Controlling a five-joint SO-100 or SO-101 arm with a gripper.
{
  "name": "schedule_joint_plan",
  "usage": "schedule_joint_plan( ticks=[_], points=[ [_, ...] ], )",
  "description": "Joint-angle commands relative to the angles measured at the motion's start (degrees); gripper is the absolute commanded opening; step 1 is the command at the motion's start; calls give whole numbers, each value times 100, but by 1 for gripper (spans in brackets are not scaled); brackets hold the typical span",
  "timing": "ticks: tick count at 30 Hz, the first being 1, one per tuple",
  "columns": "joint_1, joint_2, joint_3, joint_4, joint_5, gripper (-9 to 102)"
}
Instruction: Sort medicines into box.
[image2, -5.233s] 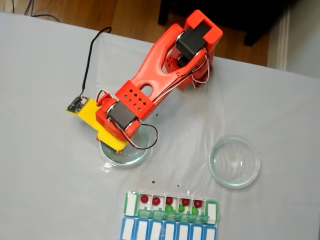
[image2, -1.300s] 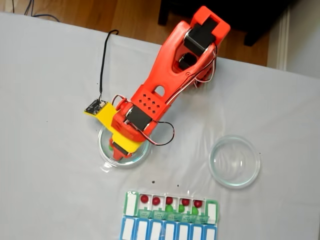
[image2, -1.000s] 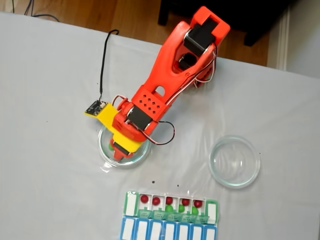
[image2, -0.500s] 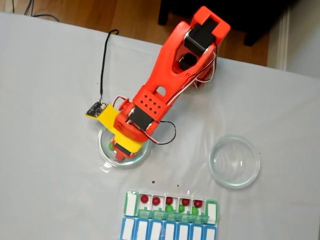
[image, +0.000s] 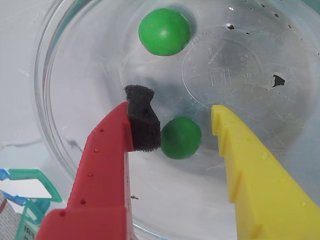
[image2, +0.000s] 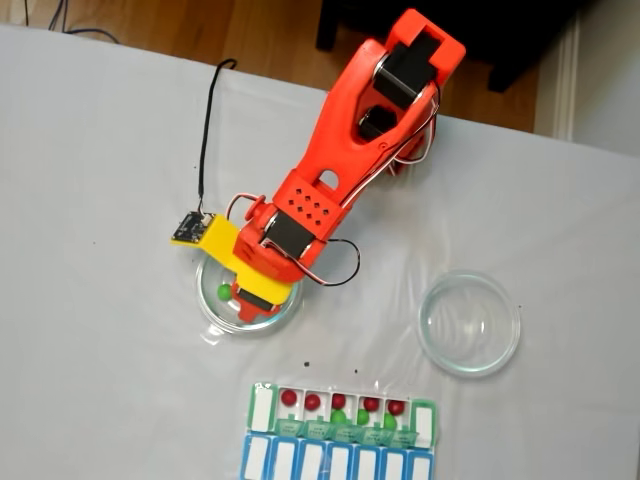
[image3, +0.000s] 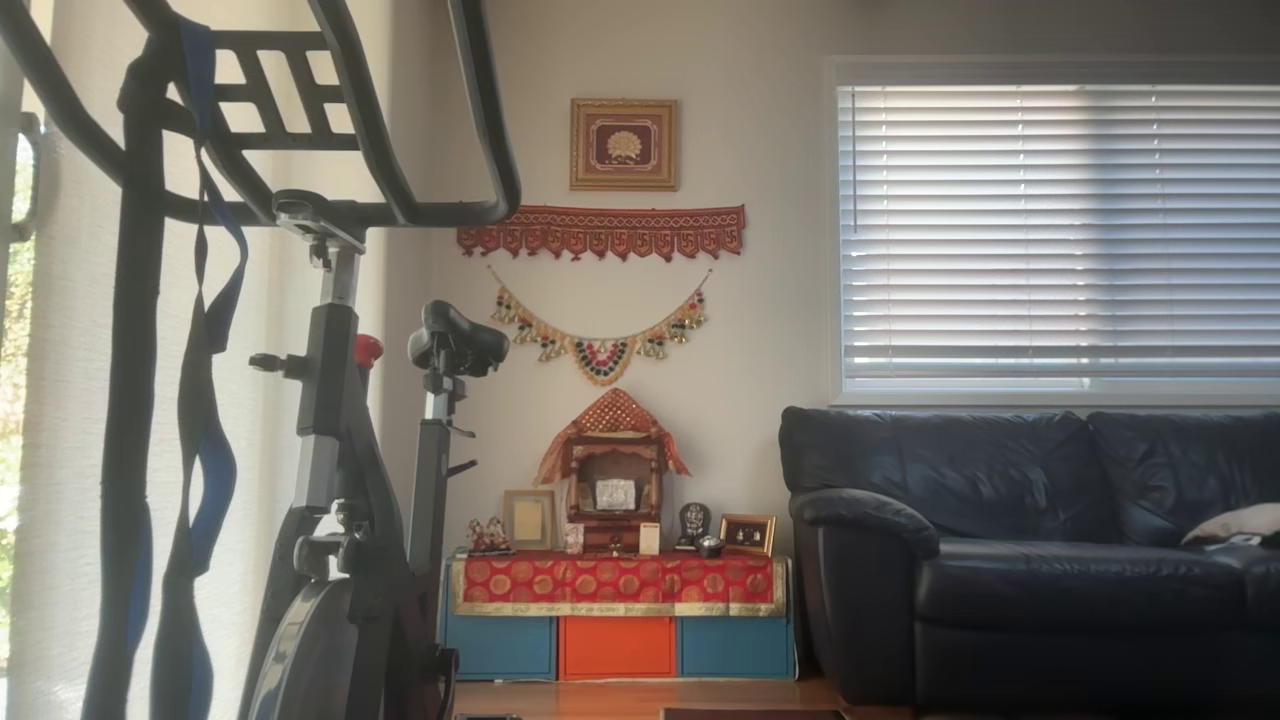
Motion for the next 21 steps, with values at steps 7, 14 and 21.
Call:
schedule_joint_plan(
  ticks=[7, 14, 21],
  points=[
    [-378, 229, -431, 202, -193, 22],
    [-448, -79, -800, 598, -439, 23],
    [-448, -158, -870, 729, -571, 23]
  ],
)
